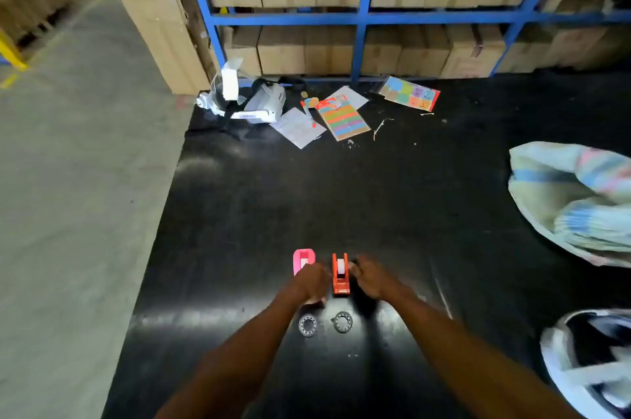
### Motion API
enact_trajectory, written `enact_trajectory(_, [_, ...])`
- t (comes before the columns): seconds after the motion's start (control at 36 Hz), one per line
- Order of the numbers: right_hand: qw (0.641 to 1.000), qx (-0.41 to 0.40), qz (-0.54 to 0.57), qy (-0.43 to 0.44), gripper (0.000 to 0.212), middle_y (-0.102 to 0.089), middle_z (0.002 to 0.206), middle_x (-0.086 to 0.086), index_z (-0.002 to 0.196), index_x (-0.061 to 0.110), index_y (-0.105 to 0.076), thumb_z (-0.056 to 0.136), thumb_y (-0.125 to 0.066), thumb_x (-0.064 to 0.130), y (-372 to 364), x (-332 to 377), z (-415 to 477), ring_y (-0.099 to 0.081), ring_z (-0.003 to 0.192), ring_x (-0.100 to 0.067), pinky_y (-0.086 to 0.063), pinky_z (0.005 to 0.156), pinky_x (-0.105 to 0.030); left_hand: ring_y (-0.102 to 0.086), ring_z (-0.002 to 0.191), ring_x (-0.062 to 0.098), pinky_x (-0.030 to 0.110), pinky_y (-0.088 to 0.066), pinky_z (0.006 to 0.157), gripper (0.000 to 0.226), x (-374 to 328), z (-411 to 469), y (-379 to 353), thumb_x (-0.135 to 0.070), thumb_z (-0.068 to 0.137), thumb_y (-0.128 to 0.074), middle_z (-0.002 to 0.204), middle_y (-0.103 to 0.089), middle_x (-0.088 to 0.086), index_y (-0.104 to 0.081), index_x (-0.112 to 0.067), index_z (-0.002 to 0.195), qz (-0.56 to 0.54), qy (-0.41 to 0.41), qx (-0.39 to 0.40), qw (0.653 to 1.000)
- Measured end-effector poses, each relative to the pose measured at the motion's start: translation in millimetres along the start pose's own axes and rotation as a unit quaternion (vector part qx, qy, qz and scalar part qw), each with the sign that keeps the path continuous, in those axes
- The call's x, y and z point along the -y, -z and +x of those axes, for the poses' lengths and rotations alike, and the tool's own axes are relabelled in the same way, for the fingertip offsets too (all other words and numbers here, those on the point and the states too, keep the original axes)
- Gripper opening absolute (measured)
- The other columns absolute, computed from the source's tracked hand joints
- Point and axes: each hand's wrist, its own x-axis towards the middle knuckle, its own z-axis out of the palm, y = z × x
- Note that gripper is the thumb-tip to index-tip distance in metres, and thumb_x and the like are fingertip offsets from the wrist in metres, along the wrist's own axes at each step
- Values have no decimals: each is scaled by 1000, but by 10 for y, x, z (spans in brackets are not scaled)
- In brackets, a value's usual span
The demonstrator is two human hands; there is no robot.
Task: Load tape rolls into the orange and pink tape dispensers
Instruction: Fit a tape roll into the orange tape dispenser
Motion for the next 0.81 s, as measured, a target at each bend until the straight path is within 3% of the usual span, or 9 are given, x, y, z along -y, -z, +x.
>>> enact_trajectory(0.06, [1000, -4, 21, -11, 43, -57, 138, -19, 126, 11, -56, 105, -33, 41, -27, 3, 57, -55, 125, -35, -43, 104, -41, -66, 76, 23, 16, -42, 51, 28, -62, 47, -53, -16, 100, -41, 104, -70, 18, -65, -4, 94, -10, 12, 10, 1000])
enact_trajectory(0.11, [999, 2, 31, -12, 46, -55, 140, -19, 130, 11, -54, 106, -30, 42, -46, 33, 68, -52, 127, -34, -40, 106, -40, -60, 66, 15, 16, -45, 53, 30, -66, 67, -90, -15, 99, -47, 102, -70, 14, -60, 4, 118, -8, 17, 25, 1000])
enact_trajectory(0.19, [998, 6, 55, 3, 48, -51, 142, -15, 136, 15, -51, 106, -29, 45, -135, 48, 136, -47, 132, -30, -36, 109, -38, -69, 89, 31, 35, -56, 81, 43, 21, 209, -189, -6, 83, -67, 105, -71, 18, -54, -1, 124, 57, -24, 40, 997])
enact_trajectory(0.25, [997, 2, 77, 7, 45, -50, 141, -13, 135, 19, -51, 105, -30, 47, -200, 60, 158, -49, 130, -30, -38, 108, -39, -71, 84, 33, 39, -57, 81, 38, 69, 274, -247, -7, 91, -58, 102, -72, 23, -49, -4, 128, 29, -21, 40, 999])
enact_trajectory(0.33, [993, -18, 116, 3, 43, -50, 136, -9, 130, 22, -48, 103, -29, 51, -293, 63, 165, -53, 123, -29, -42, 104, -42, -71, 69, 27, 22, -55, 62, 29, 72, 290, -263, -21, 103, -36, 89, -70, 19, -48, -6, 125, -28, -28, 11, 999])
enact_trajectory(0.44, [984, -45, 173, -12, 38, -59, 124, -8, 116, 25, -46, 101, -32, 56, -323, 72, 126, -60, 110, -27, -46, 91, -38, -71, 62, 22, 7, -45, 47, 20, 45, 212, -267, -23, 104, -34, 66, -64, -1, -48, -15, 116, -76, -47, 2, 996])
enact_trajectory(0.56, [981, -49, 187, -17, 32, -66, 120, -10, 111, 28, -40, 101, -30, 57, -252, 107, 39, -64, 107, -33, -45, 81, -37, -71, 57, 19, 21, -58, 59, 33, 58, 191, -282, -31, 104, -29, 61, -67, 0, -53, -7, 105, -108, -61, -23, 992])
enact_trajectory(0.69, [972, -66, 224, 3, 42, -60, 134, -7, 138, 31, -36, 104, -25, 53, -100, 224, -190, -60, 119, -31, -45, 100, -40, -70, 58, 24, 27, -54, 50, 33, -36, 46, -266, -39, 103, -33, 75, -68, 14, -44, -9, 106, -176, -87, -65, 978])
enact_trajectory(0.81, [963, -72, 260, 15, 41, -63, 126, -2, 137, 34, -41, 105, -24, 52, -1, 262, -345, -61, 114, -25, -44, 98, -37, -64, 54, 22, 34, -53, 58, 30, -92, -4, -299, -43, 102, -34, 63, -62, 6, -38, -14, 95, -204, -98, -70, 972])
